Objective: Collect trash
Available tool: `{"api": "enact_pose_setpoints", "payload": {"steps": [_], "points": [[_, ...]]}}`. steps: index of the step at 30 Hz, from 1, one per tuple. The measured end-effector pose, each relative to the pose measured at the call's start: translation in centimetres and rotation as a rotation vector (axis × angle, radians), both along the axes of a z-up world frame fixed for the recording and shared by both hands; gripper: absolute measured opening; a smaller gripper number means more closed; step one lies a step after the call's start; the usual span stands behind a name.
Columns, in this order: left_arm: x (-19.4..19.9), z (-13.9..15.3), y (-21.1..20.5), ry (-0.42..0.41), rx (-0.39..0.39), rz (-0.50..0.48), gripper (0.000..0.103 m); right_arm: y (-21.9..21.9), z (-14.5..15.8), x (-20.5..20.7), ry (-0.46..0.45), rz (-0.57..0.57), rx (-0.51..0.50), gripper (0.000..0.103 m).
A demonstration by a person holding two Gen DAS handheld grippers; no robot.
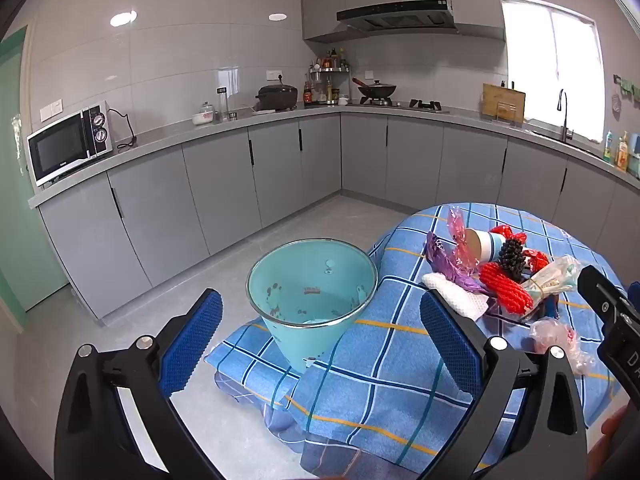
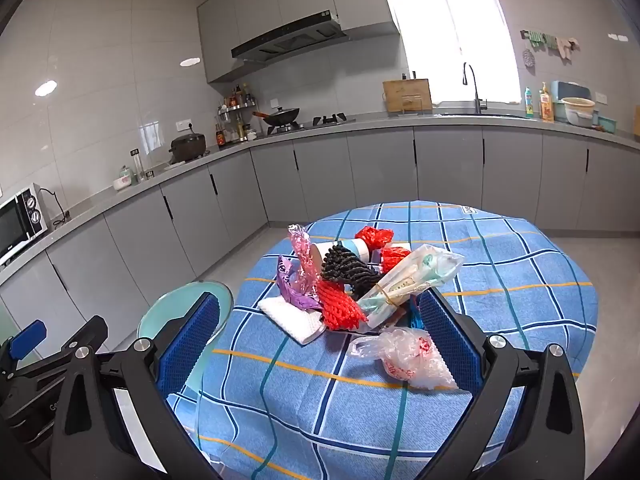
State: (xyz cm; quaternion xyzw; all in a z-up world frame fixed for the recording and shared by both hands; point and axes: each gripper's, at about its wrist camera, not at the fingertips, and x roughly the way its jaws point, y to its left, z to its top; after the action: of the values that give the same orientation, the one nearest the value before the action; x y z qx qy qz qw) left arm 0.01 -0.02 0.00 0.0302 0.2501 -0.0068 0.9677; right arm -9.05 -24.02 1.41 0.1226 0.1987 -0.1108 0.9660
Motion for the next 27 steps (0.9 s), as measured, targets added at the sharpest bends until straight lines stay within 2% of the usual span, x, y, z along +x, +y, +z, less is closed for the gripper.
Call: {"api": "enact_pose_setpoints", "payload": {"steps": [11, 15, 27], "points": [[0.29, -0.01, -0.32, 0.002, -0.015, -0.007, 0.097, -0.01, 0.04, -0.09, 0.0, 0.002, 0.005, 0.099], [0.19, -0.3, 0.26, 0.014, -0.051, -0.024, 0.097, 0.09, 0.07, -0.19, 0.004, 0.0, 0.002, 0.099], [-0.25, 0.11, 0.23, -0.014, -0.014, -0.022, 0.097, -0.04, 0.21, -0.48, 0.0, 0.003, -0.003, 0.099]]}}
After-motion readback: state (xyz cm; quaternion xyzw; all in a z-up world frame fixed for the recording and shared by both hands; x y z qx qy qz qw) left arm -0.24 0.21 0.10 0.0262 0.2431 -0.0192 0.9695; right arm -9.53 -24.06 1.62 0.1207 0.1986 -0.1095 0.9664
